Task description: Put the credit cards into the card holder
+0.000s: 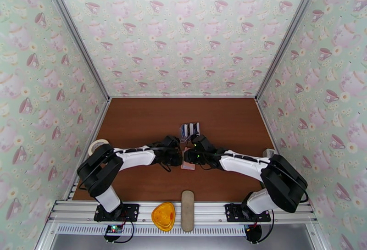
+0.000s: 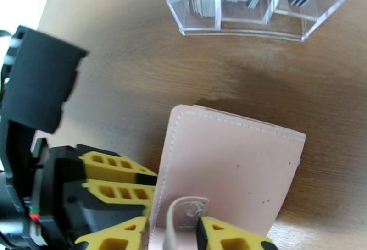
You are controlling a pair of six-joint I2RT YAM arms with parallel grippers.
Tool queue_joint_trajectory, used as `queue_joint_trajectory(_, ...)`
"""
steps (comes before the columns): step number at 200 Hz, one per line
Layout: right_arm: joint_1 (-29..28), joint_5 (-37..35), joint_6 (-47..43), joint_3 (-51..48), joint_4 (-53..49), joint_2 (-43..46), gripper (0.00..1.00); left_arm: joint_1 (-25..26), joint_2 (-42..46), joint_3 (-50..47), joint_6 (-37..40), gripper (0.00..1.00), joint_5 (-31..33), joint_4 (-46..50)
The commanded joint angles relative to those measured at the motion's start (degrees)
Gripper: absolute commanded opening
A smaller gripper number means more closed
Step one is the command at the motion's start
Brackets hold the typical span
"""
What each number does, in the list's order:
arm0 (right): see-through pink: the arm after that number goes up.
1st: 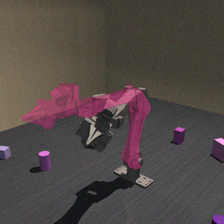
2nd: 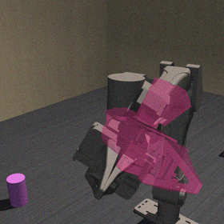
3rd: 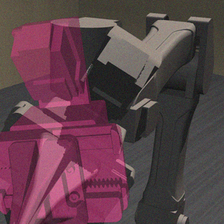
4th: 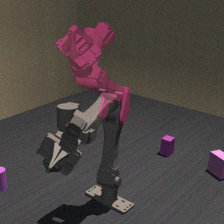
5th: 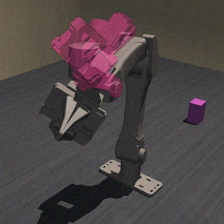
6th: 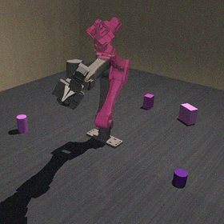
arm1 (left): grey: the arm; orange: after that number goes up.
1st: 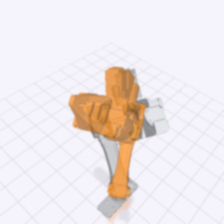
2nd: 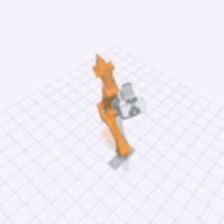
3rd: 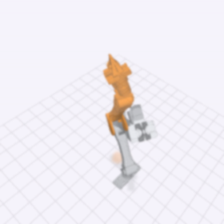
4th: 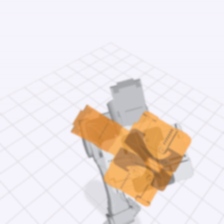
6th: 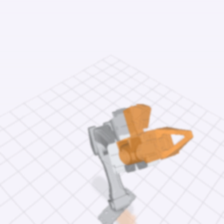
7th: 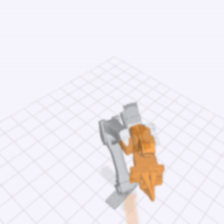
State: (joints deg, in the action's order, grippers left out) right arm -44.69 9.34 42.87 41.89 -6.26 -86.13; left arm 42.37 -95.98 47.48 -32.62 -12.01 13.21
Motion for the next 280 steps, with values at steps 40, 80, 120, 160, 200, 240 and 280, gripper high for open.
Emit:
queue_joint_trajectory(40, -0.2, 2.1, 1.0, 0.8, 2.5, -2.8, 0.41, -5.0, 4.7, -4.4, 2.7, 0.29, 2.9, 5.7)
queue_joint_trajectory(80, -0.3, 4.0, 1.5, 0.7, 4.0, -4.9, 0.45, -6.9, 5.7, -4.7, 3.8, 0.29, 2.5, 6.4)
queue_joint_trajectory(120, -0.2, 4.9, 2.1, -0.1, 5.6, -6.3, 0.59, -8.2, 7.0, -4.0, 4.5, 0.30, 2.1, 6.8)
queue_joint_trajectory(160, -0.2, 5.7, 2.0, -0.8, 6.0, -6.0, 0.69, -9.0, 7.6, -2.8, 5.0, 0.31, 1.8, 7.6)
queue_joint_trajectory(200, -0.2, 7.6, 1.9, -0.9, 6.6, -5.7, 0.80, -9.9, 7.9, -1.1, 5.7, 0.31, 1.6, 8.7)
queue_joint_trajectory(240, -0.2, 7.9, 1.2, -0.6, 6.0, -3.7, 0.82, -10.7, 8.2, 0.8, 6.6, 0.31, 2.0, 10.3)
queue_joint_trajectory(280, -0.3, 8.0, 0.5, 0.4, 4.6, -1.9, 0.82, -11.1, 8.7, 1.6, 6.9, 0.31, 1.8, 10.8)
